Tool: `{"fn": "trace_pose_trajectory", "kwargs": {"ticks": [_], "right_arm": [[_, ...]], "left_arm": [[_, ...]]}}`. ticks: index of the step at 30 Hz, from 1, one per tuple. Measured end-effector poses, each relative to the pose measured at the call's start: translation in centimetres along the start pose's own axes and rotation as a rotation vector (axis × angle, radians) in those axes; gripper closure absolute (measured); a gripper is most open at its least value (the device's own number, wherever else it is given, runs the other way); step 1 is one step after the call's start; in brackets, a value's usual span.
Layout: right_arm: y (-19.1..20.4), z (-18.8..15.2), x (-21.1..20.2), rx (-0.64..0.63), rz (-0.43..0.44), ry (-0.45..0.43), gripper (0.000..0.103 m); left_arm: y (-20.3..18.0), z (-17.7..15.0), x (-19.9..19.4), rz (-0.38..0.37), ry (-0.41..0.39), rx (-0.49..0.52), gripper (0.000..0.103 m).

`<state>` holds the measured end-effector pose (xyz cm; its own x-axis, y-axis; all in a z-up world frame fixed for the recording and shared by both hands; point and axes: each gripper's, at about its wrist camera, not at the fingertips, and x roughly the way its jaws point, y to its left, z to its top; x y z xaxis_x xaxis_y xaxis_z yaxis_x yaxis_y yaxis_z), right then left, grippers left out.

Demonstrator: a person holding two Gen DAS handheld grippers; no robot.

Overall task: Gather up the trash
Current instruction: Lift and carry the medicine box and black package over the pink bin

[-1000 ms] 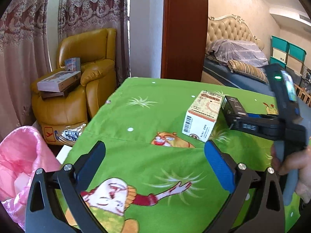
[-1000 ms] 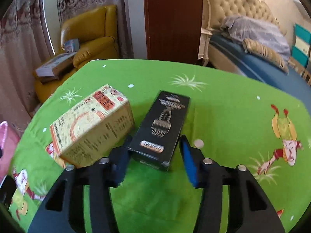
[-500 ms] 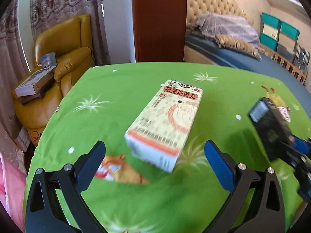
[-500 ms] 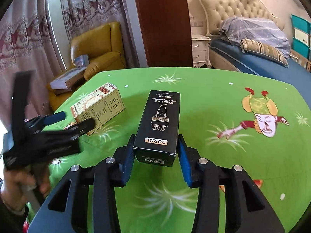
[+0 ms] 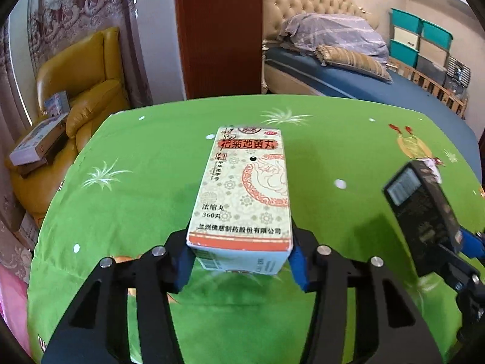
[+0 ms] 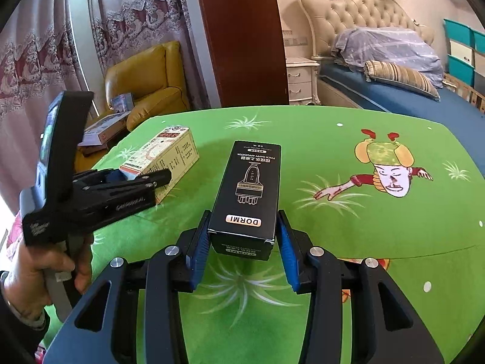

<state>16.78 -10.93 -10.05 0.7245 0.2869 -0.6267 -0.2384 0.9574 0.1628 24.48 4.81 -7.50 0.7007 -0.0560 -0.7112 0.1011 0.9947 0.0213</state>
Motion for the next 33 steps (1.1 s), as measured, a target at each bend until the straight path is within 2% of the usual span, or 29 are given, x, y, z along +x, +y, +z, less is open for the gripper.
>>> {"fn": "trace_pose_trajectory", "kwargs": {"ticks": [4, 12, 26, 33], "right_arm": [[0.2, -0.4, -0.4, -0.008, -0.006, -0.001, 0.062], [0.6, -1.1, -1.2, -0.026, -0.004, 0.002, 0.062], [3.1, -2.8, -3.1, -0.11, 0.022, -0.014, 0.062], [3.7, -3.4, -3.7, -0.13, 0.041, -0.022, 0.062]], "left_arm": [[-1.1, -1.2, -2.2, 0.008, -0.053, -0.001, 0.054], [-1.4, -4.1, -6.0, 0.008, -0.108, -0.033, 0.054], [0.5, -9.1, -12.3, 0.022, -0.19, -0.102, 0.054], [1.1, -10.6, -14.7, 0.031, -0.234, -0.14, 0.054]]}}
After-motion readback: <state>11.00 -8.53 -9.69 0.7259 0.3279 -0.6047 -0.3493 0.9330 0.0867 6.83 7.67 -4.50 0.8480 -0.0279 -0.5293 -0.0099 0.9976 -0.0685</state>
